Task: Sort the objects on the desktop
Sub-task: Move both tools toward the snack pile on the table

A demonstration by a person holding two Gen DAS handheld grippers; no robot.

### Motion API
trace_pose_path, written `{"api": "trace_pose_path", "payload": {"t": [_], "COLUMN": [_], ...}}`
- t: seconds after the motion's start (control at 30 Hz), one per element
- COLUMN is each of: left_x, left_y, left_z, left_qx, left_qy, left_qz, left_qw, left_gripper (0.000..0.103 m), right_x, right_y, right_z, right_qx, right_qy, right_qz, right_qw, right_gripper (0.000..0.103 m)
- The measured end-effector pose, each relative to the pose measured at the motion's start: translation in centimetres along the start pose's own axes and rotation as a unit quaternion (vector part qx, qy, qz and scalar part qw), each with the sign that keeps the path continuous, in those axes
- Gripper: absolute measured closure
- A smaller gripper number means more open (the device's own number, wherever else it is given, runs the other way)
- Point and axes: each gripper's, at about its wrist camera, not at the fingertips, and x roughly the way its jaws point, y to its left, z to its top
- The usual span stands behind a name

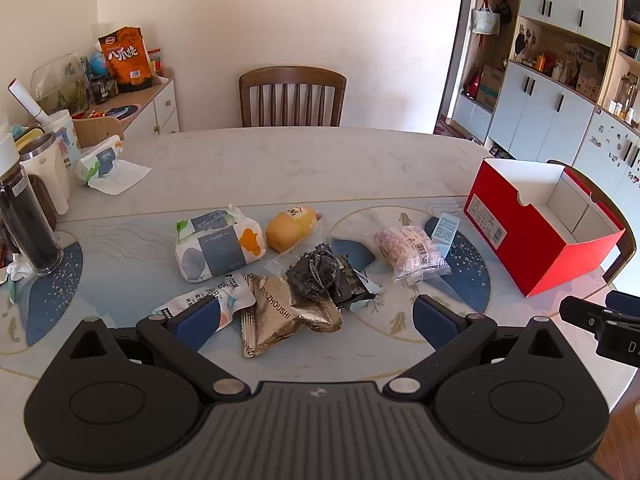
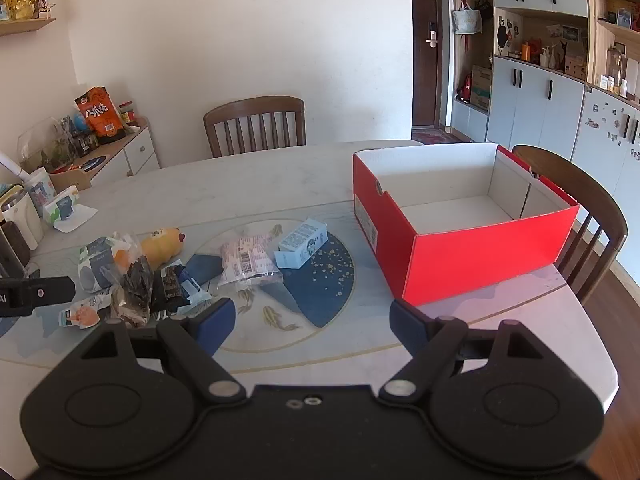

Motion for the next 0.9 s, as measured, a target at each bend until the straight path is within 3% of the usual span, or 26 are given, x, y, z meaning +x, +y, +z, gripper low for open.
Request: {"api": "trace_pose_path", "payload": {"t": [0.47,0.9], "left_x": [0.0,0.0], "left_y": [-0.7,-1.0], "left_z": [0.4,-0.3], "left_qx": [0.001,-0.022], "left_qy": [-0.014,-0.032], "left_qz": [-0.007,0.011], "left_qw": [0.9999,0.9992], "left_gripper": [0.000,0.000], "right_x": [0.3,1.0], "right_y": [-1.2,-3.3], "right_z": [0.5,1.5], "right_qx": [0.009,-0.040], "right_qy": [-0.003,-0.013], "right_qz": [0.006,0.057], "right_qw": [1.000,0.998], "right_gripper": [0.019,0.019]}}
